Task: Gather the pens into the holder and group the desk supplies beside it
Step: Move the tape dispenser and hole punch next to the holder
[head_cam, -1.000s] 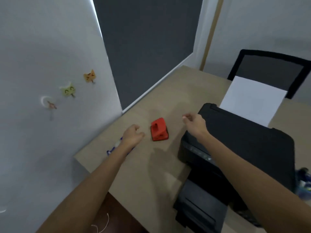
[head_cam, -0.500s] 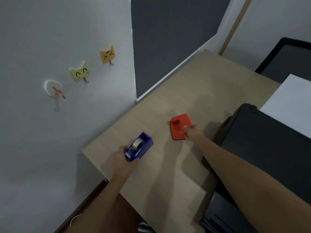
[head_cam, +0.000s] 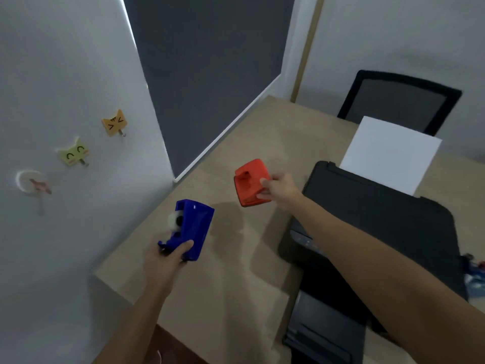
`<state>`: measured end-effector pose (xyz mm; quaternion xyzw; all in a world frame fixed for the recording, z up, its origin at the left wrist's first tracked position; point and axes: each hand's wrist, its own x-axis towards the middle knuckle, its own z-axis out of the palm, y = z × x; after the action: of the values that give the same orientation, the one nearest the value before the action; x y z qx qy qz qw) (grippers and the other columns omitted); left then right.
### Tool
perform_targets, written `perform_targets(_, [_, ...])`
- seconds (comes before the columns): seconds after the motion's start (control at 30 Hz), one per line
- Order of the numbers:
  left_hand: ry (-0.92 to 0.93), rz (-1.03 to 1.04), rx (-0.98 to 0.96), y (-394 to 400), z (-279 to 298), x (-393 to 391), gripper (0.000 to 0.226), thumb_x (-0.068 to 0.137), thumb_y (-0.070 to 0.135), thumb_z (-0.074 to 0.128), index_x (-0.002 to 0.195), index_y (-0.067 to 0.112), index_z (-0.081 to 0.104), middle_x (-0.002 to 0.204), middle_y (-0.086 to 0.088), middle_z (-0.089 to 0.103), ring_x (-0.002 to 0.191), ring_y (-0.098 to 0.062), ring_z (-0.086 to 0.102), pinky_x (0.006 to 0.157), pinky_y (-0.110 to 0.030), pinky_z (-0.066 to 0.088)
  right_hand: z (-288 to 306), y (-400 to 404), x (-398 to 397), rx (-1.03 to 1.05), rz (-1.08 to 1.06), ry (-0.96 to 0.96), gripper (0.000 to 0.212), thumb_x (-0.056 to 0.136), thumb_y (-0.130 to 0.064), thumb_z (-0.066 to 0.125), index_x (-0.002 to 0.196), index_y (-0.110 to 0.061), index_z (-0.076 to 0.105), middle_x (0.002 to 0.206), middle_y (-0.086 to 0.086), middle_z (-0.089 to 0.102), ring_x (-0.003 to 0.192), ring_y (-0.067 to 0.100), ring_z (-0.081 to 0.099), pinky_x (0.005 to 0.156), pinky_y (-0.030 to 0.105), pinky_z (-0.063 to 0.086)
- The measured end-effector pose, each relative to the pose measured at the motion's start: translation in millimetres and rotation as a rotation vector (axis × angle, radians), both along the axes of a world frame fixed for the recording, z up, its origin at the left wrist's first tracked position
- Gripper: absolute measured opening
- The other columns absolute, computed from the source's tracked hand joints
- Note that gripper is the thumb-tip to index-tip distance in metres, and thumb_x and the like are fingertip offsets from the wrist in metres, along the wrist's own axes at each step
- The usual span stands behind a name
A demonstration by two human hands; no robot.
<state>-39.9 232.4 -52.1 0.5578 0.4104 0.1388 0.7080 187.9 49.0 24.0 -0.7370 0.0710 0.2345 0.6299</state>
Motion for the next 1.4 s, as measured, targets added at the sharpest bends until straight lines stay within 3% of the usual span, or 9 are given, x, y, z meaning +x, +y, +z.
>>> perform_targets(0.17, [-0.142,-0.207,0.139,-63,73,17,0.026,0.073,0.008,0.081,0.092,0.012,0.064,0.098,-0.009,0.073,0.092,-0.026,0.071,0.083,-0.046,0.058,68,-102,1,0.090,-0.070,-0.132,0.052,0.089,-0.007,0.061,0.133,0.011,0.038,0.123,0.027,0.055,0.085,0.031,0.067,0.059,0.032,0.062])
perform_targets(0.37, [-0.267,-0.460,0.166,-201,125,37,0.031,0.068,0.006,0.083,0.092,0.019,0.067,0.096,-0.003,0.075,0.088,-0.016,0.075,0.076,-0.037,0.061,121,-263,-23,0.139,-0.203,-0.261,0.010,0.091,-0.006,0.058,0.083,-0.002,0.055,0.098,0.018,0.061,0.090,0.032,0.068,0.068,0.034,0.062])
perform_targets(0.47, [-0.304,-0.584,0.138,-290,134,40,0.032,0.068,0.003,0.083,0.091,0.017,0.066,0.090,0.000,0.076,0.086,-0.017,0.076,0.071,-0.037,0.063,127,-357,-38,0.133,-0.317,-0.277,0.011,0.091,-0.007,0.058,0.097,-0.002,0.051,0.097,0.016,0.060,0.081,0.027,0.068,0.057,0.028,0.061])
perform_targets(0.6, [-0.288,-0.764,0.127,-403,130,29,0.036,0.067,0.009,0.085,0.097,0.016,0.067,0.094,-0.003,0.077,0.090,-0.017,0.075,0.075,-0.040,0.062,127,-473,-70,0.128,-0.520,-0.274,0.014,0.091,-0.004,0.056,0.084,-0.009,0.045,0.085,0.012,0.056,0.071,0.024,0.065,0.050,0.028,0.060])
perform_targets(0.8, [-0.135,-0.953,0.069,-535,90,3,0.036,0.062,0.016,0.088,0.091,0.013,0.067,0.091,-0.004,0.077,0.086,-0.020,0.075,0.075,-0.044,0.062,88,-600,-105,0.101,-0.723,-0.224,0.007,0.091,-0.004,0.057,0.091,0.002,0.051,0.090,0.016,0.057,0.070,0.025,0.064,0.053,0.028,0.061])
perform_targets(1.03, [0.090,-0.921,0.184,-607,6,-8,0.033,0.055,0.021,0.089,0.079,0.015,0.067,0.081,-0.001,0.075,0.079,-0.019,0.073,0.067,-0.032,0.061,-7,-667,-114,0.072,-0.848,-0.069,0.041,0.090,-0.006,0.059,0.126,0.010,0.044,0.105,0.024,0.057,0.072,0.026,0.066,0.046,0.025,0.059])
perform_targets(1.17, [0.180,-0.828,0.291,-620,-26,-3,0.034,0.059,0.023,0.088,0.084,0.016,0.067,0.085,0.000,0.073,0.081,-0.016,0.071,0.071,-0.032,0.061,-59,-674,-111,0.011,-0.828,0.028,0.033,0.090,-0.004,0.059,0.117,0.012,0.049,0.099,0.024,0.057,0.066,0.025,0.064,0.046,0.027,0.059])
perform_targets(1.27, [0.197,-0.750,0.357,-623,-37,7,0.036,0.061,0.022,0.087,0.090,0.014,0.068,0.088,-0.002,0.074,0.082,-0.017,0.070,0.069,-0.026,0.057,-86,-672,-106,-0.028,-0.791,0.057,0.011,0.089,-0.003,0.059,0.092,0.007,0.056,0.090,0.022,0.057,0.064,0.024,0.061,0.047,0.026,0.059])
perform_targets(1.4, [0.204,-0.693,0.459,-624,-45,13,0.038,0.063,0.022,0.086,0.093,0.009,0.067,0.090,-0.006,0.074,0.081,-0.022,0.069,0.068,-0.025,0.053,-115,-658,-104,-0.111,-0.744,0.074,0.011,0.088,-0.005,0.060,0.079,-0.001,0.056,0.088,0.022,0.059,0.065,0.026,0.061,0.048,0.026,0.058])
